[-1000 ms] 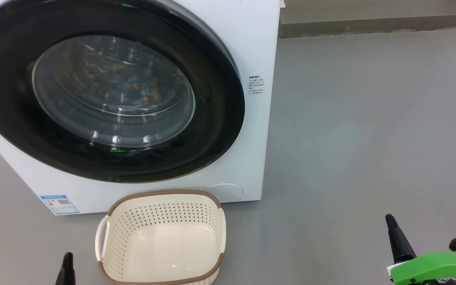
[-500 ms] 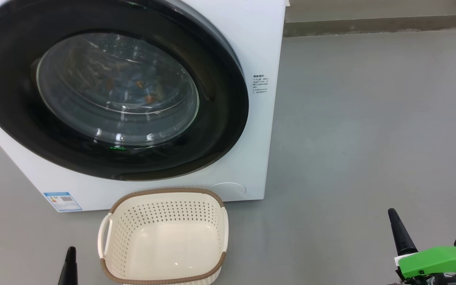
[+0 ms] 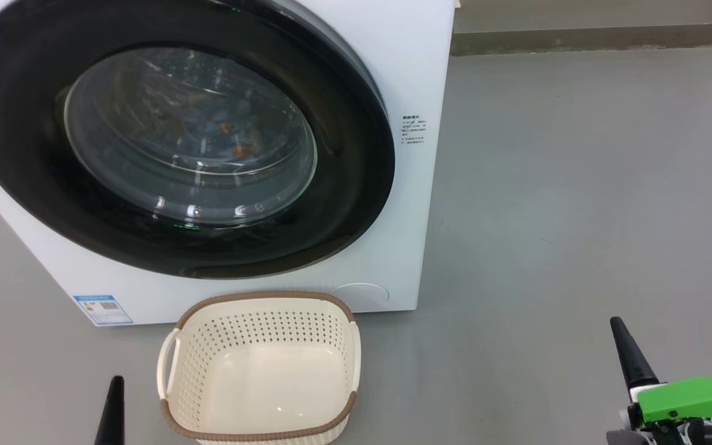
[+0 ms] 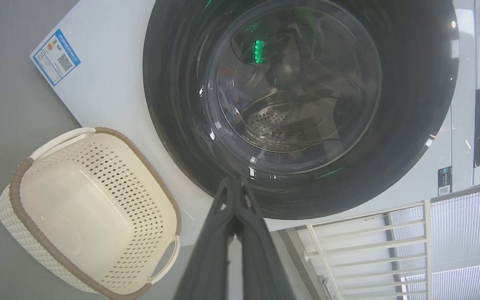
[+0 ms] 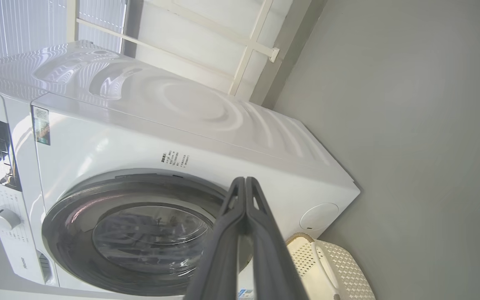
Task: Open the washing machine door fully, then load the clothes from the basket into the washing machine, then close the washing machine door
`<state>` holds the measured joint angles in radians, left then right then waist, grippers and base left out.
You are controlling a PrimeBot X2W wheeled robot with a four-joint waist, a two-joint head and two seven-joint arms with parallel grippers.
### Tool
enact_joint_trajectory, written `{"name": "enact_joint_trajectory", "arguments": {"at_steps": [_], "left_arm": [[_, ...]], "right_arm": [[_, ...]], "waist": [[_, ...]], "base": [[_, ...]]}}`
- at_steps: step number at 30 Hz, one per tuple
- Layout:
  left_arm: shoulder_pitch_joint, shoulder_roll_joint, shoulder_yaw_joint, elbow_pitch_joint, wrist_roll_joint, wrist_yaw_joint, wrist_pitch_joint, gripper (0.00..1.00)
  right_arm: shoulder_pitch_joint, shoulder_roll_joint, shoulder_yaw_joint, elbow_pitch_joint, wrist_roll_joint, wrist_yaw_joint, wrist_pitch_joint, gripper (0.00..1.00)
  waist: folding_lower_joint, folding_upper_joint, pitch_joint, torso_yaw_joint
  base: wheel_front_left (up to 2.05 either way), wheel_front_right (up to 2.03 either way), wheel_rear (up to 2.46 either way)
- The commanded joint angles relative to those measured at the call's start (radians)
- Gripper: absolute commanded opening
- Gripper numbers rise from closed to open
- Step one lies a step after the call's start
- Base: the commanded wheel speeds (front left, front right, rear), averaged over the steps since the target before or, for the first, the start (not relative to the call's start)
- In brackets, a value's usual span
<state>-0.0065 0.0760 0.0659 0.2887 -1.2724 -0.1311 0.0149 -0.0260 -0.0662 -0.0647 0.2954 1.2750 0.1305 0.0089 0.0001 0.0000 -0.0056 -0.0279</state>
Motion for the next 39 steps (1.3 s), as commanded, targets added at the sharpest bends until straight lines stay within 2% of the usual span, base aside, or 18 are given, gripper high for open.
{"name": "enact_joint_trajectory", "arguments": {"at_steps": [1, 31, 39], "left_arm": [[-0.053, 0.008, 0.029, -0.033, -0.028, 0.000, 0.010, 0.00], [-0.101, -0.025, 0.048, -0.044, -0.332, 0.000, 0.097, 0.00], [-0.102, -0.026, 0.048, -0.044, -0.336, 0.000, 0.099, 0.00]], "right_arm": [[-0.053, -0.007, 0.008, -0.032, 0.039, 0.001, 0.010, 0.00], [-0.081, 0.012, -0.044, -0.051, 0.333, 0.000, 0.099, 0.00], [-0.081, 0.013, -0.045, -0.051, 0.337, 0.000, 0.101, 0.00]], "waist": [[0.0000, 0.0000, 0.001, 0.002], [0.0000, 0.0000, 0.009, 0.028], [0.0000, 0.0000, 0.009, 0.028]], "base": [[0.00, 0.00, 0.00], [0.00, 0.00, 0.00], [0.00, 0.00, 0.00]]}}
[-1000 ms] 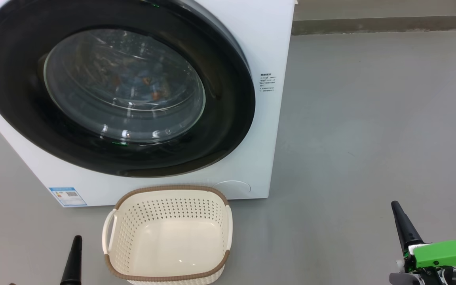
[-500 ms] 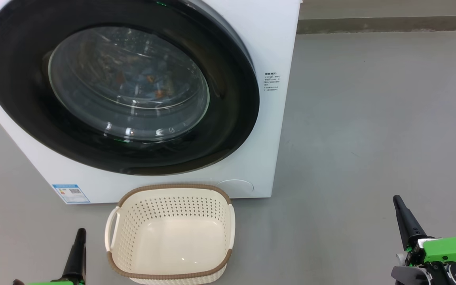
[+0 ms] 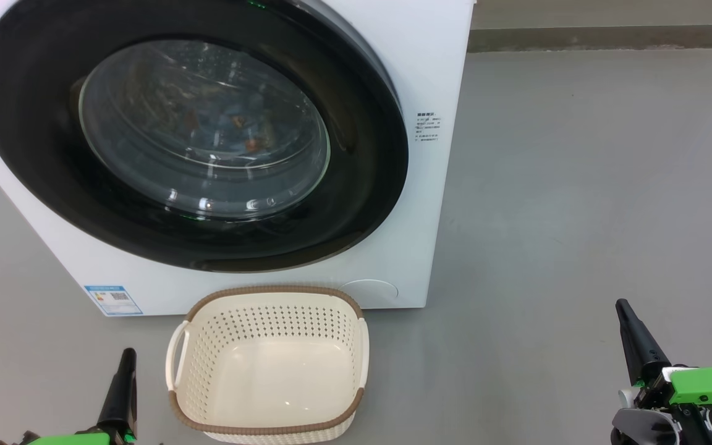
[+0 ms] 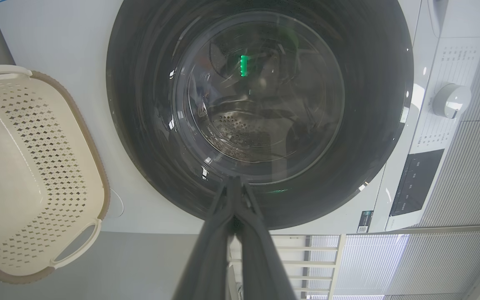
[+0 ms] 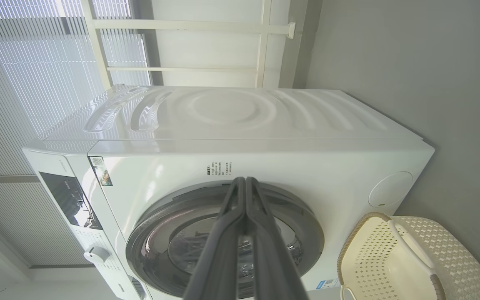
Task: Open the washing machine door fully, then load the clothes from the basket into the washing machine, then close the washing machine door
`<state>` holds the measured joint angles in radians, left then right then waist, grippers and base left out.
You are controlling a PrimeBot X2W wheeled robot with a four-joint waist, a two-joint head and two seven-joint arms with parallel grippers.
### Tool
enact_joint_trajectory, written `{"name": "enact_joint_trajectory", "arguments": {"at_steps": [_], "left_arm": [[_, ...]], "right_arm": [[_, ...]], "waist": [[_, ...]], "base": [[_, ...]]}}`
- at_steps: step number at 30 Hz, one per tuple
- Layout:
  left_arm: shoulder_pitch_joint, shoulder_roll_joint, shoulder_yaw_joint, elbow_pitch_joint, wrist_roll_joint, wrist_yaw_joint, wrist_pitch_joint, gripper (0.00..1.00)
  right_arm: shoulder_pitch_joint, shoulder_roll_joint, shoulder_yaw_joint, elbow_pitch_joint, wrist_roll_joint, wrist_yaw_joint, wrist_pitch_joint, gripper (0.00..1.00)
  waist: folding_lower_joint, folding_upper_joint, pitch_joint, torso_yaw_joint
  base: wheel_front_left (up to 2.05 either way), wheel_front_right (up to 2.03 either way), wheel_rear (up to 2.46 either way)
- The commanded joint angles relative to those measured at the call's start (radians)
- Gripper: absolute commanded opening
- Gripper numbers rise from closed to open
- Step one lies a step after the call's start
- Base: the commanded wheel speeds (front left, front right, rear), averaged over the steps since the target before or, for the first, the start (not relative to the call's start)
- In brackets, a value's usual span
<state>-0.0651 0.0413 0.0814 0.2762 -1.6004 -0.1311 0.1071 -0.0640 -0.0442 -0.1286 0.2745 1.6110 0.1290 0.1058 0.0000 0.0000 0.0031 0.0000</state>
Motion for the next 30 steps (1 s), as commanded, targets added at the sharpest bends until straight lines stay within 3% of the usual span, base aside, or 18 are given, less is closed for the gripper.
{"name": "enact_joint_trajectory", "arguments": {"at_steps": [1, 30], "left_arm": [[-0.043, 0.009, 0.033, -0.031, -0.008, 0.000, 0.006, 0.00], [-0.043, 0.009, 0.033, -0.031, -0.008, 0.000, 0.006, 0.00]], "right_arm": [[-0.044, -0.009, 0.019, -0.030, 0.001, 0.002, 0.004, 0.00], [-0.044, -0.008, 0.017, -0.030, -0.001, 0.002, 0.006, 0.00]], "waist": [[0.0000, 0.0000, 0.000, 0.000], [0.0000, 0.0000, 0.000, 0.000]], "base": [[0.00, 0.00, 0.00], [0.00, 0.00, 0.00]]}}
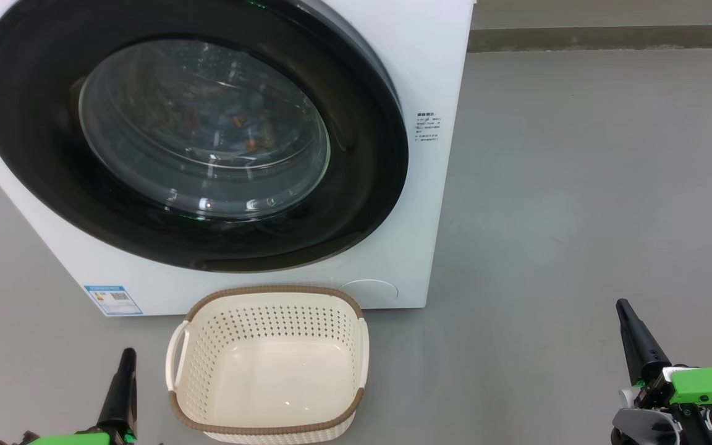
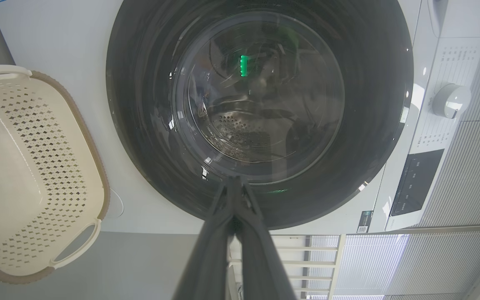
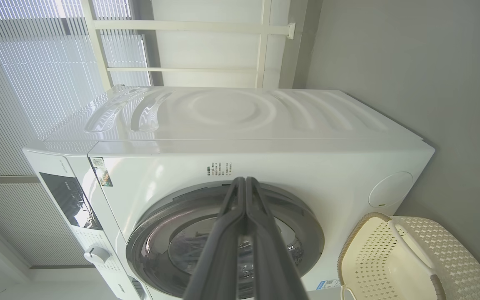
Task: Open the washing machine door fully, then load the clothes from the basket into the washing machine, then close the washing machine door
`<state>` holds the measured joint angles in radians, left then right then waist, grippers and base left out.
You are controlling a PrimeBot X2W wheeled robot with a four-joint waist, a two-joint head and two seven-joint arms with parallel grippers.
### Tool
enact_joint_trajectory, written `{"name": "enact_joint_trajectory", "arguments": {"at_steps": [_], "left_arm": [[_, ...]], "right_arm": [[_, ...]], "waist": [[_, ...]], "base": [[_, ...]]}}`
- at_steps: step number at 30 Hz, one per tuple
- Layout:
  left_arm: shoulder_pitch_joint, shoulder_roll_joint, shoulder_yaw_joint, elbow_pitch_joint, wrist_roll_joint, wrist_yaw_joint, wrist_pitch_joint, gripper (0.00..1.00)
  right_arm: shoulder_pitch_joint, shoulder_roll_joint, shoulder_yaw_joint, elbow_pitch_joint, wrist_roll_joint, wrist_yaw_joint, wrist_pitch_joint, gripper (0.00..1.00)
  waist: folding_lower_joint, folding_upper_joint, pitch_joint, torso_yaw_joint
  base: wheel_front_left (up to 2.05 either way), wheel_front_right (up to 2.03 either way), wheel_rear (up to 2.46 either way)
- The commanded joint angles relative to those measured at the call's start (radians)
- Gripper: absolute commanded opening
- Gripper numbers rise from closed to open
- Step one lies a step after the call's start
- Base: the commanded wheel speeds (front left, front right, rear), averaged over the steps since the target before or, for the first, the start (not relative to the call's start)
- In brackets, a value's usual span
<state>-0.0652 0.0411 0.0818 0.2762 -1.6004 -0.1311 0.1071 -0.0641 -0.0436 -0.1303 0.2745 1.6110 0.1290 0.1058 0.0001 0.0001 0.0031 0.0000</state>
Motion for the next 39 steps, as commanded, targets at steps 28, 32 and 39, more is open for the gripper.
{"name": "enact_joint_trajectory", "arguments": {"at_steps": [28, 32, 39], "left_arm": [[-0.043, 0.009, 0.032, -0.031, -0.008, 0.000, 0.006, 0.00], [-0.043, 0.009, 0.032, -0.031, -0.008, 0.000, 0.006, 0.00], [-0.043, 0.009, 0.032, -0.031, -0.008, 0.000, 0.006, 0.00]], "right_arm": [[-0.044, -0.008, 0.017, -0.030, -0.002, 0.002, 0.007, 0.00], [-0.044, -0.008, 0.017, -0.030, -0.002, 0.002, 0.007, 0.00], [-0.044, -0.008, 0.017, -0.030, -0.002, 0.002, 0.007, 0.00]], "waist": [[0.0000, -0.0001, 0.000, 0.000], [0.0000, -0.0001, 0.000, 0.000], [0.0000, -0.0001, 0.000, 0.000]], "base": [[0.00, 0.00, 0.00], [0.00, 0.00, 0.00], [0.00, 0.00, 0.00]]}}
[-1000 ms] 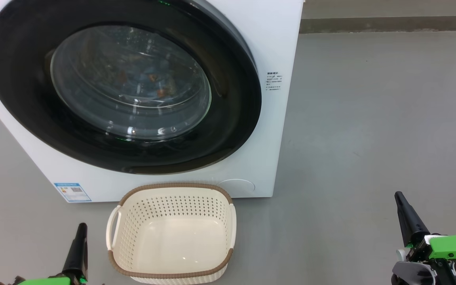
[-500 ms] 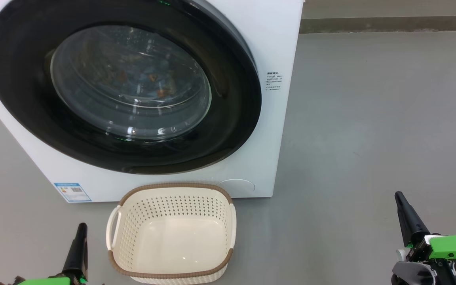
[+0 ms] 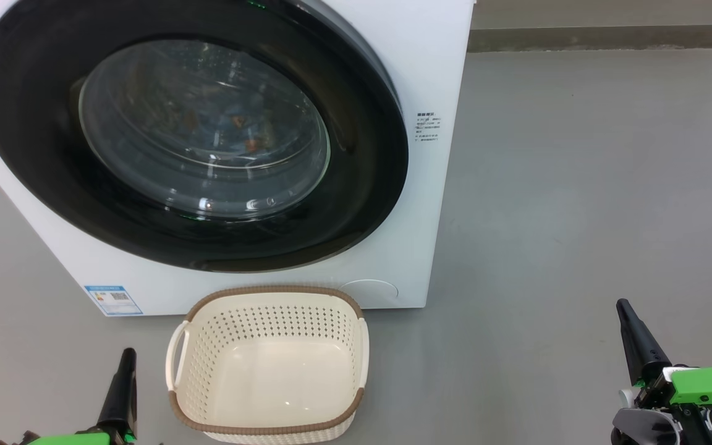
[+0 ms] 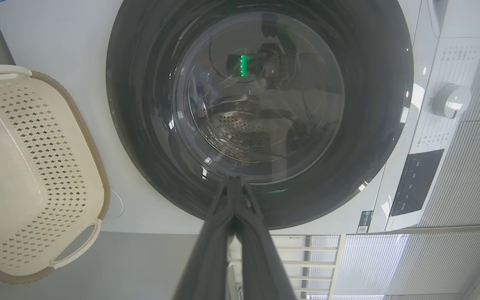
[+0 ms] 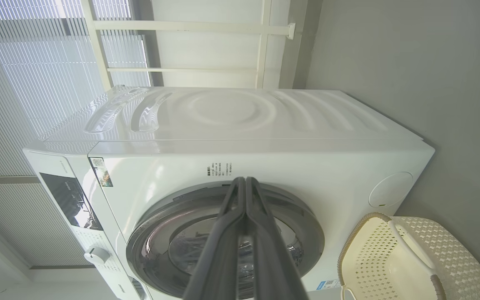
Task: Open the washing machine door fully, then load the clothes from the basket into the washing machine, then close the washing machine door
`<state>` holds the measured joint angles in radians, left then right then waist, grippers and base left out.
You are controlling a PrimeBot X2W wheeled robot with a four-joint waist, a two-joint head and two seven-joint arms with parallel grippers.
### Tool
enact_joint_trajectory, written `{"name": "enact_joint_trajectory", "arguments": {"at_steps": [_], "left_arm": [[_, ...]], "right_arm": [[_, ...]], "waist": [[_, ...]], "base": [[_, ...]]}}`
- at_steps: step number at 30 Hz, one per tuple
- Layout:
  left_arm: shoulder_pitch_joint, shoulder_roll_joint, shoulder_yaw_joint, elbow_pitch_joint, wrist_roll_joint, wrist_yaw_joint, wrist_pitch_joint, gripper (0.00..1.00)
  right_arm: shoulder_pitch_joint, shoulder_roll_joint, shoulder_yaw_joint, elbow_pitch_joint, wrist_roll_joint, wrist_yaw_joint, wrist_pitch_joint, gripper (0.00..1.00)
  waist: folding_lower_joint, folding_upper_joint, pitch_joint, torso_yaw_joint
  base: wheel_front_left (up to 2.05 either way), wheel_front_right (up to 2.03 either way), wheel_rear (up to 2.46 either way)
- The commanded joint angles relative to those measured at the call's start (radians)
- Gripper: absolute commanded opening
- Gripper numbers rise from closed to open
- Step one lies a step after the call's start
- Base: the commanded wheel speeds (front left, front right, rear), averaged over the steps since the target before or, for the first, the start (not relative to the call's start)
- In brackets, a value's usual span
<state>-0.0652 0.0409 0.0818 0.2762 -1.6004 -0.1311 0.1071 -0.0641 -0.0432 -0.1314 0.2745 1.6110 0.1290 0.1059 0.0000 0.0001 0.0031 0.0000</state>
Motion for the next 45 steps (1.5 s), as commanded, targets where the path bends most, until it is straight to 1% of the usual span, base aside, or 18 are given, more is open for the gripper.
{"name": "enact_joint_trajectory", "arguments": {"at_steps": [1, 45], "left_arm": [[-0.043, 0.009, 0.032, -0.031, -0.008, 0.000, 0.006, 0.00], [-0.043, 0.009, 0.032, -0.031, -0.008, 0.000, 0.006, 0.00]], "right_arm": [[-0.044, -0.008, 0.018, -0.030, -0.002, 0.002, 0.007, 0.00], [-0.044, -0.008, 0.017, -0.030, -0.003, 0.002, 0.008, 0.00]], "waist": [[0.0000, -0.0001, 0.000, 0.000], [0.0000, -0.0001, 0.000, 0.000]], "base": [[0.00, 0.00, 0.00], [0.00, 0.00, 0.00]]}}
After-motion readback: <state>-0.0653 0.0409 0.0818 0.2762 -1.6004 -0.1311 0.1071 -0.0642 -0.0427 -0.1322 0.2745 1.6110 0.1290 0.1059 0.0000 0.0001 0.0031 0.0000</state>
